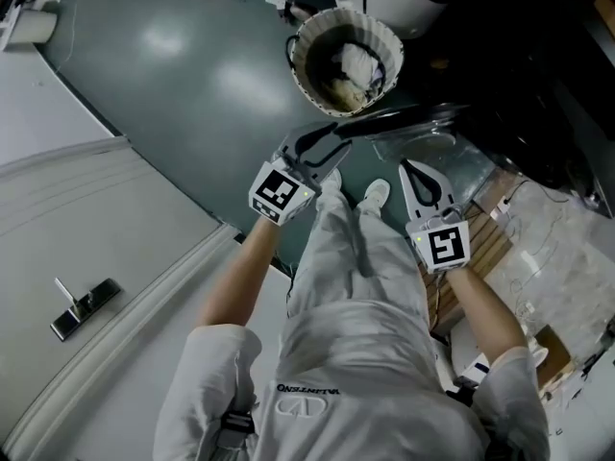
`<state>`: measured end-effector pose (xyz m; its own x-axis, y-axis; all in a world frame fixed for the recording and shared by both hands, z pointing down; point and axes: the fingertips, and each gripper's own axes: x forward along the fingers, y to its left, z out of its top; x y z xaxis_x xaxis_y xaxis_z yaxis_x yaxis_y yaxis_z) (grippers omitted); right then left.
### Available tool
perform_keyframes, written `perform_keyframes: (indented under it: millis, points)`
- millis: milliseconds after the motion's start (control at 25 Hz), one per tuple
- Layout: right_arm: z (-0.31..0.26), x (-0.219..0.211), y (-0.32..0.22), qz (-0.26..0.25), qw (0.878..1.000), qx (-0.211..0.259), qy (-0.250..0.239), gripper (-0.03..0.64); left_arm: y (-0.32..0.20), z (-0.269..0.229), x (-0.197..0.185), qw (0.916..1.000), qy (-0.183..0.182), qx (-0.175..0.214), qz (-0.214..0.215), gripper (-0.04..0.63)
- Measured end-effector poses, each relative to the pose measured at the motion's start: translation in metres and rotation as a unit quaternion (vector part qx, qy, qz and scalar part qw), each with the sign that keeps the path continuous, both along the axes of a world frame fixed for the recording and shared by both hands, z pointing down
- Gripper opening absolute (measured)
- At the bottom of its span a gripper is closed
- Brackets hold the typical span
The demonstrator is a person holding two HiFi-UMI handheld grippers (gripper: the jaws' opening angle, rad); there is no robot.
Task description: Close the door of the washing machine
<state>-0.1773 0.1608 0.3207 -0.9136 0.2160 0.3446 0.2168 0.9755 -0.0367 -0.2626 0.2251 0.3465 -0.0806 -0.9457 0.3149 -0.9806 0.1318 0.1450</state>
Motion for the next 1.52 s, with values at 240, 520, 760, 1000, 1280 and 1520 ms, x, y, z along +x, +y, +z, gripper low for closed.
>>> perform_keyframes:
  millis: [240, 520, 760, 1000, 1280, 1520]
  points:
    - [0.058, -0.003, -0.012, 0.018, 0.999, -0.008, 0.031, 0.011, -0.009, 0.082, -0.012, 0.9972, -0.001, -0.063, 0.04, 0.149]
    - [0.104, -0.008, -0.013, 0.023, 0.999, -0.009, 0.039, 0.011, -0.026, 0.158, -0.011, 0.9882, -0.016, -0.114, 0.101, 0.149]
    - [0.135, -0.002, -0.014, 0.039, 0.997, -0.017, 0.061, 0.011, -0.038, 0.195, -0.012, 0.9802, -0.031, -0.127, 0.149, 0.147]
    - [0.158, -0.001, -0.012, 0.06, 0.995, -0.028, 0.071, 0.012, -0.046, 0.214, -0.01, 0.9712, -0.042, -0.131, 0.194, 0.133]
    - [0.176, 0.001, -0.011, 0.079, 0.993, -0.034, 0.083, 0.011, -0.051, 0.229, -0.002, 0.9597, -0.063, -0.132, 0.24, 0.1]
    - [0.188, 0.005, -0.011, 0.094, 0.991, -0.04, 0.085, 0.011, -0.054, 0.233, -0.001, 0.9575, -0.064, -0.121, 0.254, 0.091]
